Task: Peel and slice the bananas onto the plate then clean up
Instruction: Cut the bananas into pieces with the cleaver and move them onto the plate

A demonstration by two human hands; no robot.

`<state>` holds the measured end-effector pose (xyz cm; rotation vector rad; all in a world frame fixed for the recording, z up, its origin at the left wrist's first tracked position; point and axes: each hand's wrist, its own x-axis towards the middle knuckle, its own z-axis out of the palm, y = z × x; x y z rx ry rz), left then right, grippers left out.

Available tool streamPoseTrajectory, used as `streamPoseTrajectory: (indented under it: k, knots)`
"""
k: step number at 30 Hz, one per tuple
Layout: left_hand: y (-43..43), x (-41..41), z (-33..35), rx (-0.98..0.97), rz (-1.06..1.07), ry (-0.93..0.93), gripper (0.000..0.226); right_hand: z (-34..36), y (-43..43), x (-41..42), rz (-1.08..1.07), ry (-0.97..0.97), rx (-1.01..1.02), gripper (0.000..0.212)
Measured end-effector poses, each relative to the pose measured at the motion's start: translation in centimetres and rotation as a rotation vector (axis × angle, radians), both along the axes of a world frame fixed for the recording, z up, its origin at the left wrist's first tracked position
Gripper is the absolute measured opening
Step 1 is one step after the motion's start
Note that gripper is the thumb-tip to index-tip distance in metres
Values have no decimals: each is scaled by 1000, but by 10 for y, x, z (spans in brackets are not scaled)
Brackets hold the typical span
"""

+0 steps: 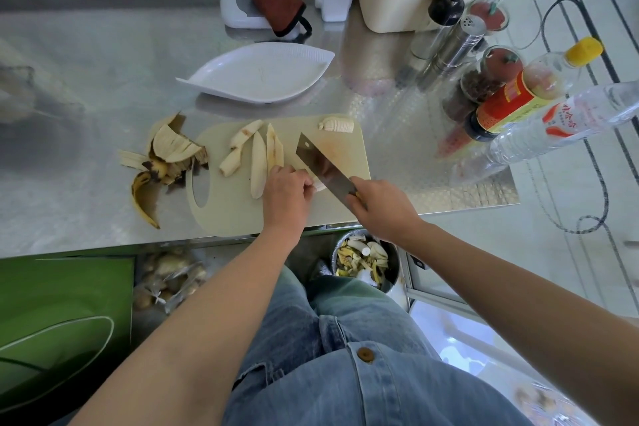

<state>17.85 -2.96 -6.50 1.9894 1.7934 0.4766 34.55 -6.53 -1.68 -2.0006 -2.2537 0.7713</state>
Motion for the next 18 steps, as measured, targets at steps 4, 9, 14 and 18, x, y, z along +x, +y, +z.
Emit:
streamPoseTrajectory:
  k: [4,9,14,18]
  knots:
    - [0,0,0,-4,5,0,6,-4,-1,-1,-10,-29,-34,11]
    - [0,0,1,-12,5,-10,8,-6,-2,-3,-22,-35,-75,18]
    - [1,0,2,-13,-2,-8,6,1,1,-1,-12,-10,-3,12]
    - [1,0,3,-19,3,-6,6,2,-1,-2,8,1,13,11]
